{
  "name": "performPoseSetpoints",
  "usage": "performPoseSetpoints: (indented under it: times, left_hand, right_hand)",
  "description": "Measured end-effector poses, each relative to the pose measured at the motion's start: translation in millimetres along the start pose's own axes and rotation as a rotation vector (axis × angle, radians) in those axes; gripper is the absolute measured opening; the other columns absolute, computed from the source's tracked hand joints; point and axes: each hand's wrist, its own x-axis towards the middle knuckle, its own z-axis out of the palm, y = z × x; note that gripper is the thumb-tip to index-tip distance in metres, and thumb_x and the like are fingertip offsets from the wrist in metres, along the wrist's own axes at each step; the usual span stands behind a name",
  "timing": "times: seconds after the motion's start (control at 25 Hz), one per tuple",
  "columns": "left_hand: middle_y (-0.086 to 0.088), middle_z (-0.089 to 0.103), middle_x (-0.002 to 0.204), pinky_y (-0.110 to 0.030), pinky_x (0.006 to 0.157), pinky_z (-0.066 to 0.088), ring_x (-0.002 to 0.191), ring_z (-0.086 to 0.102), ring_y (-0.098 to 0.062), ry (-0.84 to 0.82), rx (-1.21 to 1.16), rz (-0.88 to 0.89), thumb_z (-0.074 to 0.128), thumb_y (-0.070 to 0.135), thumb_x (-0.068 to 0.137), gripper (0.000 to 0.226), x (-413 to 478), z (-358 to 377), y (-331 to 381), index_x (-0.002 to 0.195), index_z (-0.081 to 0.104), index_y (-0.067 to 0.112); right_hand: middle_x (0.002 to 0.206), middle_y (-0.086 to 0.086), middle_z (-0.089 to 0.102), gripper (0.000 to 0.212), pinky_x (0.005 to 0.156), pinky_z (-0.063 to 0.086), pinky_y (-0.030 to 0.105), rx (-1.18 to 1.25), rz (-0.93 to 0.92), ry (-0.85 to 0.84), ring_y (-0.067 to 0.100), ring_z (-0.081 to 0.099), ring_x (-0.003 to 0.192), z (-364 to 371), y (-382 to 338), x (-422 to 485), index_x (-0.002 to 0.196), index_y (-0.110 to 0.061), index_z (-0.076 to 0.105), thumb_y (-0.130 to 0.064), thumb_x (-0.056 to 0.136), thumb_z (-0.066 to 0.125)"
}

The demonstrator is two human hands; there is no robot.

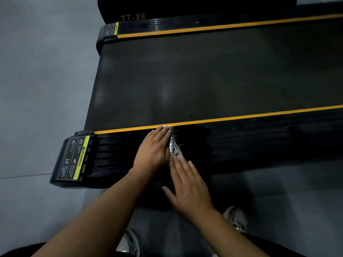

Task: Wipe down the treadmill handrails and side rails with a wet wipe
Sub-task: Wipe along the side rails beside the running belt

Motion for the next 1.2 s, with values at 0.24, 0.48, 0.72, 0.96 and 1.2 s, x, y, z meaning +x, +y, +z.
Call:
performPoseSetpoints:
  times: [0.24,0.48,0.72,0.96,1.2]
  left_hand:
    - [-0.016,0.052,0.152,-0.048,0.121,0.033,0.145,0.044,-0.033,0.026,0.011,0.009,0.034,0.034,0.087,0.069,0.6,-2.6,1.4,0.145,0.054,0.002]
    - [-0.014,0.048,0.155,-0.047,0.123,0.032,0.148,0.039,-0.032,-0.008,0.076,-0.008,0.055,0.027,0.094,0.060,0.7,-6.7,8.0,0.149,0.049,0.005]
    - [-0.002,0.024,0.170,-0.038,0.128,0.010,0.158,0.015,-0.020,-0.135,0.087,0.092,0.040,0.038,0.095,0.070,21.2,0.1,51.5,0.161,0.031,0.016]
    - [-0.004,0.023,0.169,-0.035,0.128,0.005,0.158,0.013,-0.019,-0.070,0.035,0.023,0.015,0.048,0.089,0.082,29.1,13.3,67.3,0.161,0.029,0.012]
    - [-0.009,0.032,0.166,-0.039,0.128,0.013,0.156,0.022,-0.023,-0.054,0.035,0.036,0.025,0.045,0.091,0.077,30.3,17.6,65.5,0.157,0.038,0.007]
  right_hand:
    - [0.163,0.016,0.036,0.072,0.121,0.024,0.049,-0.064,0.203,0.080,0.030,0.030,0.153,-10.7,46.0,-13.8,0.153,-0.001,0.043,-0.048,0.099,0.042]
    - [0.162,0.013,0.039,0.070,0.121,0.023,0.049,-0.128,0.147,0.052,0.027,0.034,0.152,-17.1,77.7,-20.1,0.153,-0.003,0.044,-0.048,0.099,0.040]
    - [0.165,0.015,0.029,0.076,0.122,0.022,0.048,-0.092,0.024,-0.008,0.029,0.028,0.154,-17.6,82.2,-24.5,0.155,-0.001,0.039,-0.052,0.098,0.041]
    - [0.166,0.012,0.028,0.075,0.124,0.016,0.048,-0.071,0.298,0.004,0.025,0.022,0.156,-34.1,124.4,-15.1,0.157,-0.004,0.035,-0.057,0.105,0.026]
    - [0.165,0.008,0.033,0.081,0.124,0.013,0.047,-0.080,0.170,-0.058,0.021,0.023,0.156,-35.8,124.7,8.4,0.157,-0.008,0.037,-0.064,0.105,0.009]
